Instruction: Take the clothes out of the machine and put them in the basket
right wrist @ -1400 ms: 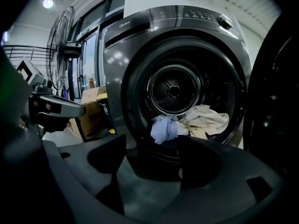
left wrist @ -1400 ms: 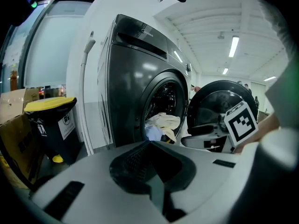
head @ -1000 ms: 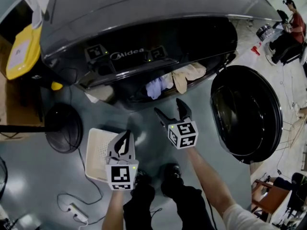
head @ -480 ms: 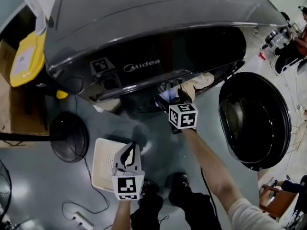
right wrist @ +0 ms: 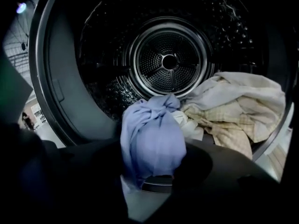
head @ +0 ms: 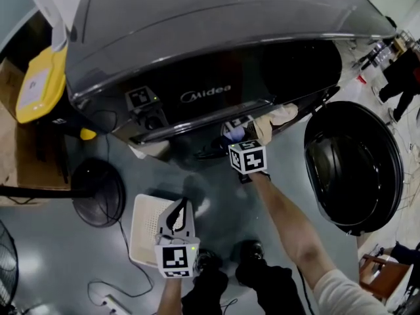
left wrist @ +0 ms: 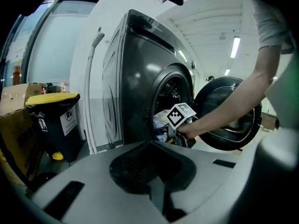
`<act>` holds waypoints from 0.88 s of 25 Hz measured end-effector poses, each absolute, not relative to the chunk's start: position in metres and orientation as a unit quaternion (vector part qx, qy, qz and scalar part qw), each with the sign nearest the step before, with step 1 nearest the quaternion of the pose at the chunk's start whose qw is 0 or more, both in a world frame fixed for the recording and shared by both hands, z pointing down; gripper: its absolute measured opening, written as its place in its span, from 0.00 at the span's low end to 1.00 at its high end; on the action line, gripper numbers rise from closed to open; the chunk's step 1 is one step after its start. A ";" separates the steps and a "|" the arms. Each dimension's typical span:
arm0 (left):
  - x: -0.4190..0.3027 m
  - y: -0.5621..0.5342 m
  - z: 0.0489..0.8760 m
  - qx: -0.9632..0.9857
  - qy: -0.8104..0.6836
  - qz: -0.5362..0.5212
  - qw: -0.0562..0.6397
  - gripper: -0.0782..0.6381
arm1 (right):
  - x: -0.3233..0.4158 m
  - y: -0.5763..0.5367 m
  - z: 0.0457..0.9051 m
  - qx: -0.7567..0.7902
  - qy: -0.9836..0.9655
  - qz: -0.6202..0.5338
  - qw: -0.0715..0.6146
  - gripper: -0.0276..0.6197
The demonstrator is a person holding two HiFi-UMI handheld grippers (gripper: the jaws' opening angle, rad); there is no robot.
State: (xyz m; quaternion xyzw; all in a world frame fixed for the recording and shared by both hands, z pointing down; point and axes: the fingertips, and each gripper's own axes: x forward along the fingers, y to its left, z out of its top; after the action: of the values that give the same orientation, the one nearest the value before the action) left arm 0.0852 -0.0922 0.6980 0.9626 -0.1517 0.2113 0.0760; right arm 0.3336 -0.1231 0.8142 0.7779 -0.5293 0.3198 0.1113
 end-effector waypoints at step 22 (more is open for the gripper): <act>0.078 -0.044 0.629 0.957 -0.141 0.231 0.102 0.13 | 0.276 -0.049 0.713 0.782 -0.548 0.271 0.118 0.26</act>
State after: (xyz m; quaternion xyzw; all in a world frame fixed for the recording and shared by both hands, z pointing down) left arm 0.0780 -0.0443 0.6295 0.9572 -0.1413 0.2311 0.1015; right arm 0.2757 -0.0487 0.7130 0.7824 -0.5483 0.2706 0.1181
